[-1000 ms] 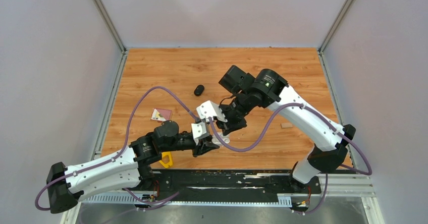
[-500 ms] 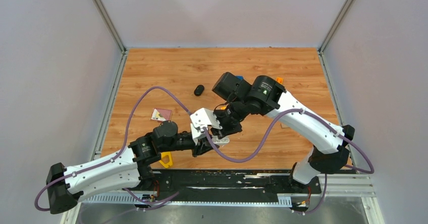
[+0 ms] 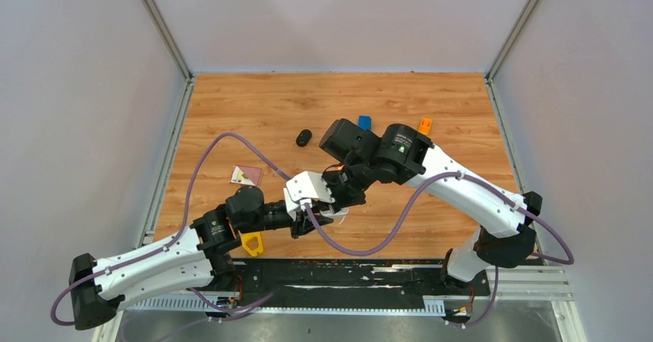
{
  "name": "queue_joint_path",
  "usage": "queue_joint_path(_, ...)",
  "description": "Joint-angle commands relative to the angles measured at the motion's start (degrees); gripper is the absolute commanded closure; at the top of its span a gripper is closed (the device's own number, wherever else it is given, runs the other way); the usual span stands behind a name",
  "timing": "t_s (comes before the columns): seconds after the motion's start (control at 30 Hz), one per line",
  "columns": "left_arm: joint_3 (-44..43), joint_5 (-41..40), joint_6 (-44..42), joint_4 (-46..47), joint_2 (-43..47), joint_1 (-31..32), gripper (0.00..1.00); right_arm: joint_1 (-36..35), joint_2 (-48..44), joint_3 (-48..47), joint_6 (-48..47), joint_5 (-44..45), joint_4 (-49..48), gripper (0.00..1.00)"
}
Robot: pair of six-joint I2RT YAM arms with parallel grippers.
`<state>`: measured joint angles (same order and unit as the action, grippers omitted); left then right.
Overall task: Insert the wireless bluetooth earbuds into the charging case
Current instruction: Place the earbud in the charging case.
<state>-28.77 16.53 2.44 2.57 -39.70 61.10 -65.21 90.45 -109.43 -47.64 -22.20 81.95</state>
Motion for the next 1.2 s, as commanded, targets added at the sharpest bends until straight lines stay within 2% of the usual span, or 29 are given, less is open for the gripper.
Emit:
queue_joint_path(0.0,0.47,-0.91,-0.20,3.36,1.39,0.21,1.00,-0.42,-2.29,0.69,1.16,0.96,-2.46,1.00)
queue_joint_path(1.17,1.79,-1.52,0.86,5.74,3.59,0.28,1.00,-3.52,0.42,-0.20,3.03,5.91,-6.00,1.00)
